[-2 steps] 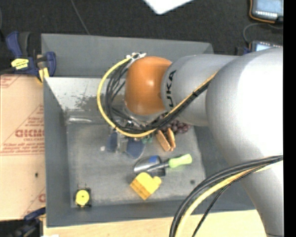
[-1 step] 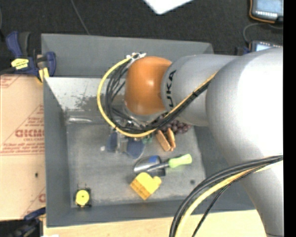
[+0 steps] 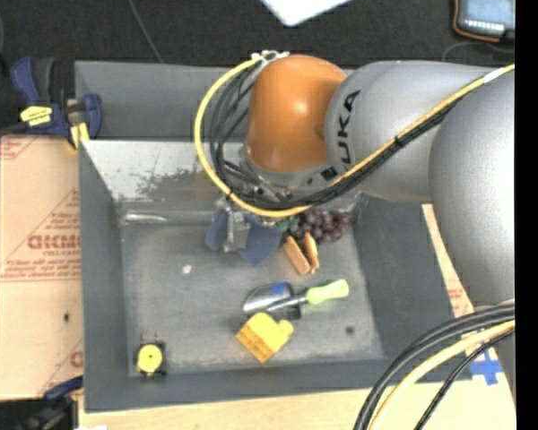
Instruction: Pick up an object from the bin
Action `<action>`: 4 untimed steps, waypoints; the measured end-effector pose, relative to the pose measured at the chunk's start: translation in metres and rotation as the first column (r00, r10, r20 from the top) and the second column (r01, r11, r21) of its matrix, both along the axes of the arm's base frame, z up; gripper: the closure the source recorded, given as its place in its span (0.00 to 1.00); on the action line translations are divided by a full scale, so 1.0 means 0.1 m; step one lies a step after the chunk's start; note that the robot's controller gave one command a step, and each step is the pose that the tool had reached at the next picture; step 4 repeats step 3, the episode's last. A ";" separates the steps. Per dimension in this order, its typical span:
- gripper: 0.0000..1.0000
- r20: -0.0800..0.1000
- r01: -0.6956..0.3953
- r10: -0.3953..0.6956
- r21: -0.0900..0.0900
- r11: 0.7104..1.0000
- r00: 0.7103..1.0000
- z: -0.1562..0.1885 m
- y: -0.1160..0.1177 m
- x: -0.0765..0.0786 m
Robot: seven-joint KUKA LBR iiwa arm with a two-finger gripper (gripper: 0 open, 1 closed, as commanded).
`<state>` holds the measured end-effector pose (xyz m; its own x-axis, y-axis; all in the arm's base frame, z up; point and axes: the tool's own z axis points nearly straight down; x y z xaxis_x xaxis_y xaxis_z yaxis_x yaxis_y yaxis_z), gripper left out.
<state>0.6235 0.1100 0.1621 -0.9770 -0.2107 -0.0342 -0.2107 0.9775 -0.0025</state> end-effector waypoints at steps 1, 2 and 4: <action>1.00 0.000 0.000 0.000 0.000 1.000 1.000 0.00 0.00 0.00; 1.00 -0.006 0.006 -0.006 -0.001 1.000 1.000 0.41 0.02 0.04; 1.00 -0.001 0.012 -0.012 0.000 1.000 1.000 0.58 0.05 0.05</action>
Offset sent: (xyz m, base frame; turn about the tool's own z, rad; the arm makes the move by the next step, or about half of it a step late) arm 0.0153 0.0094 0.1286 0.0263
